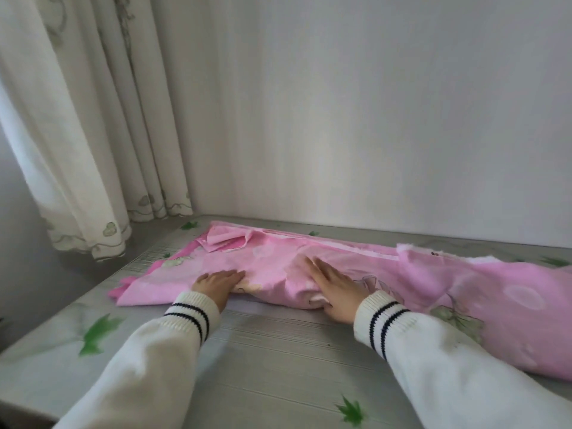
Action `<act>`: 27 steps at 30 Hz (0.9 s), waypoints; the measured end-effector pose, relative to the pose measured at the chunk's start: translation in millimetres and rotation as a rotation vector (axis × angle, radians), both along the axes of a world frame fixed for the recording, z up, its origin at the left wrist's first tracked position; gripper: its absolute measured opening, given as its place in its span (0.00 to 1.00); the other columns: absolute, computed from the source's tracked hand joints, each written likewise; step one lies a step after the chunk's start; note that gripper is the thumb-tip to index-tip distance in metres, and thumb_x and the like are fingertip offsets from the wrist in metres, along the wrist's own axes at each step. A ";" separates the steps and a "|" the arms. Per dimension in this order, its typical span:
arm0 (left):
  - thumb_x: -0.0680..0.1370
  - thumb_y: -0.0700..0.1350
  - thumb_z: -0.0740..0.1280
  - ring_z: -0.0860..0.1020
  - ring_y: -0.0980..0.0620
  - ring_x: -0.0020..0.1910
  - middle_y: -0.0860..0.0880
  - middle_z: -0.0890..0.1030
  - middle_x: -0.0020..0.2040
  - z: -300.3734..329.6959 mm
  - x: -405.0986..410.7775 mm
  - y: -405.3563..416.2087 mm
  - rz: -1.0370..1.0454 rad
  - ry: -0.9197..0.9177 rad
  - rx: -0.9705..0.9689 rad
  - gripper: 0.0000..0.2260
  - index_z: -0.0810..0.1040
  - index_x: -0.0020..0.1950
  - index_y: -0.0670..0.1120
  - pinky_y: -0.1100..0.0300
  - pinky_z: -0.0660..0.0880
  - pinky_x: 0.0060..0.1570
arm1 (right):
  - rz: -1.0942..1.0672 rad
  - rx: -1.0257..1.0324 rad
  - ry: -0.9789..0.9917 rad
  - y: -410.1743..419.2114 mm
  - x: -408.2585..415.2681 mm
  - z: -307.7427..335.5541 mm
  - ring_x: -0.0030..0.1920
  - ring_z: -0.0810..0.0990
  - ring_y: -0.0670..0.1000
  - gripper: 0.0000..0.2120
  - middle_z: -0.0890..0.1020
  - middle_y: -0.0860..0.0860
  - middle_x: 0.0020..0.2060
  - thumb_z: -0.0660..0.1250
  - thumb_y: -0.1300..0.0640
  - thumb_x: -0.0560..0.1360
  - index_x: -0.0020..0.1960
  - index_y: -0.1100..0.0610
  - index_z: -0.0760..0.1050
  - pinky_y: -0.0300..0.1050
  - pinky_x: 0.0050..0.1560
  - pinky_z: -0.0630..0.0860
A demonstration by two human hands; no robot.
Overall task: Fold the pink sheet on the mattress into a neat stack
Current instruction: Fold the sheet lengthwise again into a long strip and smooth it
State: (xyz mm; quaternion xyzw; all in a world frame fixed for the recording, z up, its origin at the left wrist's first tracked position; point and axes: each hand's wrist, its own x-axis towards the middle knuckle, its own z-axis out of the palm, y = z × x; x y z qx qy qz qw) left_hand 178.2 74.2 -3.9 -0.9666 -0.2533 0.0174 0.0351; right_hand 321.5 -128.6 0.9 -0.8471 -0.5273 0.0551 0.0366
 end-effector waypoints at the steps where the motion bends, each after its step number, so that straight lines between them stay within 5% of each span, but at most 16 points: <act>1: 0.79 0.33 0.53 0.57 0.53 0.76 0.53 0.54 0.78 2.3 0.2 1.2 -0.001 0.003 0.006 0.29 0.52 0.76 0.53 0.55 0.55 0.75 | 0.001 -0.001 -0.013 -3.1 -2.0 2.6 0.75 0.56 0.56 0.48 0.38 0.53 0.76 0.60 0.71 0.73 0.73 0.46 0.26 0.41 0.60 0.70; 3: 0.79 0.33 0.52 0.57 0.53 0.76 0.53 0.53 0.78 5.6 0.3 2.4 -0.003 0.016 0.012 0.29 0.51 0.77 0.52 0.56 0.54 0.75 | 0.012 -0.021 -0.044 -8.0 -7.9 7.4 0.75 0.56 0.56 0.50 0.35 0.52 0.75 0.57 0.76 0.72 0.72 0.46 0.25 0.43 0.59 0.71; 6: 0.78 0.32 0.52 0.56 0.52 0.76 0.52 0.51 0.78 7.9 -1.2 3.2 0.003 0.044 0.036 0.30 0.49 0.77 0.52 0.55 0.52 0.75 | 0.054 -0.086 -0.064 -10.1 -12.0 13.0 0.76 0.38 0.53 0.48 0.32 0.51 0.74 0.54 0.78 0.71 0.73 0.48 0.26 0.55 0.74 0.47; 8: 0.78 0.31 0.53 0.56 0.51 0.76 0.51 0.50 0.78 7.2 -3.5 3.5 0.008 0.089 0.043 0.31 0.49 0.77 0.51 0.54 0.53 0.75 | 0.082 -0.122 -0.045 -8.3 -6.1 10.1 0.75 0.34 0.51 0.49 0.29 0.50 0.73 0.53 0.78 0.70 0.72 0.47 0.25 0.55 0.76 0.42; 12: 0.78 0.31 0.53 0.56 0.50 0.76 0.51 0.51 0.78 2.9 -8.8 1.0 0.018 0.153 0.011 0.30 0.49 0.77 0.50 0.53 0.54 0.75 | 0.101 -0.151 -0.037 -11.5 -9.0 6.8 0.72 0.30 0.46 0.49 0.27 0.46 0.72 0.52 0.78 0.70 0.72 0.47 0.25 0.50 0.68 0.33; 14: 0.78 0.31 0.54 0.57 0.49 0.76 0.50 0.53 0.78 2.2 -10.0 -0.3 0.011 0.165 0.006 0.30 0.49 0.77 0.49 0.53 0.56 0.75 | 0.141 -0.156 -0.094 -16.4 -18.3 6.6 0.74 0.31 0.49 0.47 0.28 0.50 0.73 0.53 0.78 0.70 0.73 0.51 0.27 0.45 0.67 0.34; 17: 0.79 0.32 0.53 0.60 0.48 0.75 0.50 0.56 0.77 2.5 -11.7 -0.5 0.004 0.172 0.002 0.29 0.51 0.77 0.50 0.53 0.59 0.74 | 0.121 -0.210 -0.212 -28.4 -25.8 4.2 0.76 0.37 0.53 0.42 0.34 0.53 0.75 0.54 0.75 0.73 0.76 0.56 0.33 0.51 0.74 0.41; 20: 0.79 0.35 0.53 0.61 0.49 0.75 0.52 0.56 0.77 2.5 -11.7 1.4 0.031 0.169 -0.009 0.28 0.52 0.76 0.52 0.55 0.59 0.73 | 0.077 -0.260 -0.256 -33.0 -19.8 0.3 0.76 0.54 0.57 0.34 0.50 0.57 0.76 0.57 0.68 0.75 0.76 0.60 0.46 0.56 0.74 0.56; 23: 0.80 0.37 0.55 0.66 0.47 0.72 0.49 0.63 0.75 4.8 -10.9 1.6 0.081 0.167 -0.006 0.26 0.56 0.75 0.55 0.55 0.64 0.71 | 0.028 -0.203 -0.191 -29.3 -10.1 -3.0 0.59 0.76 0.58 0.19 0.73 0.58 0.63 0.56 0.67 0.75 0.65 0.61 0.66 0.52 0.57 0.74; 27: 0.78 0.40 0.58 0.75 0.46 0.63 0.49 0.76 0.64 13.7 -11.2 0.7 0.100 0.161 0.042 0.19 0.68 0.67 0.56 0.53 0.72 0.62 | -0.044 -0.151 -0.058 -26.4 -3.4 9.1 0.40 0.76 0.53 0.12 0.77 0.55 0.41 0.53 0.66 0.77 0.43 0.57 0.73 0.44 0.39 0.67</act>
